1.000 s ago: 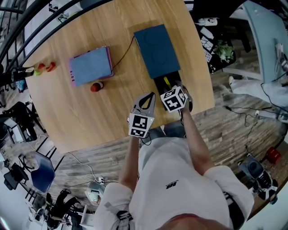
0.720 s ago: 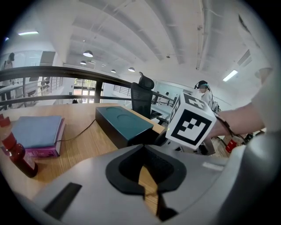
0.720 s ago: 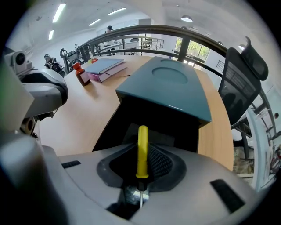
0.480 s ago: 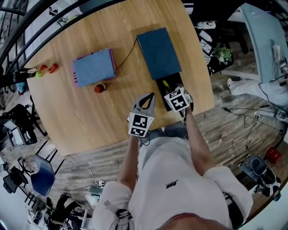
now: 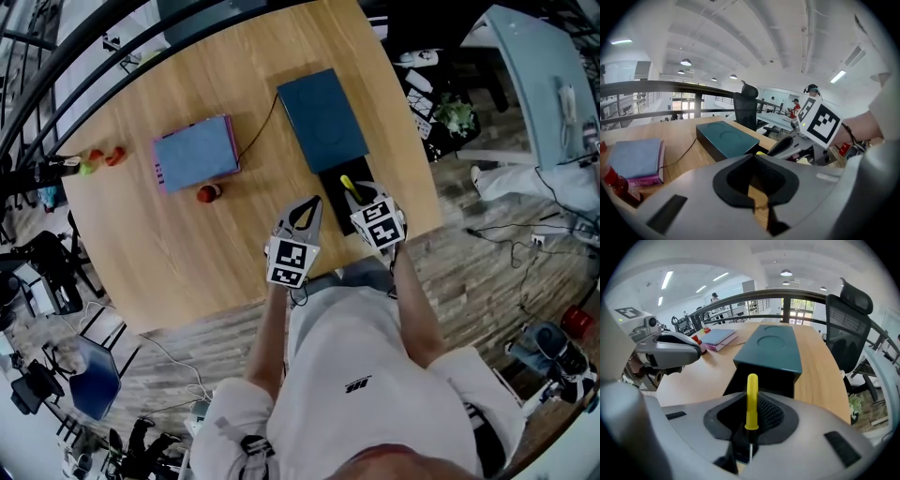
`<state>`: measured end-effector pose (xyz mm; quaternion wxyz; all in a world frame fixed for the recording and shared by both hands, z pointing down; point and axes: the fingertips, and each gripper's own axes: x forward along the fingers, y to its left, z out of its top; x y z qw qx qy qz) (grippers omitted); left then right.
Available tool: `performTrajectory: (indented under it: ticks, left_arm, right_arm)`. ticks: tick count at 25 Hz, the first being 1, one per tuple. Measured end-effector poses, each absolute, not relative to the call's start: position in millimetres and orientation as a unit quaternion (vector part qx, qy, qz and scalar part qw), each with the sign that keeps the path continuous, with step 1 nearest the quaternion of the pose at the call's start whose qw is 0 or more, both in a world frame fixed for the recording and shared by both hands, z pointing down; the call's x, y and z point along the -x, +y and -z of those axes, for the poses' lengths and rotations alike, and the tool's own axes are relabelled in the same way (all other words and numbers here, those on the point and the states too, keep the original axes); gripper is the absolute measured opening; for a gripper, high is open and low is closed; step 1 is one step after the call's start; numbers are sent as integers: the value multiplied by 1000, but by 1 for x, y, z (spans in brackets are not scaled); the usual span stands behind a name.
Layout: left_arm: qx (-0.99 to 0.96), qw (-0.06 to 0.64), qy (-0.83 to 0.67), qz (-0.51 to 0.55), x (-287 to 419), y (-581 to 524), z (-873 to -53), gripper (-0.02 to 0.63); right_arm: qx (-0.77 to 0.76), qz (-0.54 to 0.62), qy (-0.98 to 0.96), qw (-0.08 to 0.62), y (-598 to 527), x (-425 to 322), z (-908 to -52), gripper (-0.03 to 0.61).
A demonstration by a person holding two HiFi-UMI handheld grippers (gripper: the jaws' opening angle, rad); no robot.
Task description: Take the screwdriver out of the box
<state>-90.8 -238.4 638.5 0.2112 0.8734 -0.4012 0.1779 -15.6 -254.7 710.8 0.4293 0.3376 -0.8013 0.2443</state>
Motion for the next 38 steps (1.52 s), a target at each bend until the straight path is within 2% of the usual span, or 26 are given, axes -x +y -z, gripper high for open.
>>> performTrajectory:
  ticks: [23, 38]
  left_arm:
    - [-875, 127, -441, -153, 65, -236, -528, 12]
    - [-875, 126, -444, -145, 54, -224, -515, 12]
  right_arm:
    - [-372, -130, -881, 261, -248, -46, -541, 61]
    - [-355, -107, -907, 199, -228, -59, -509, 60]
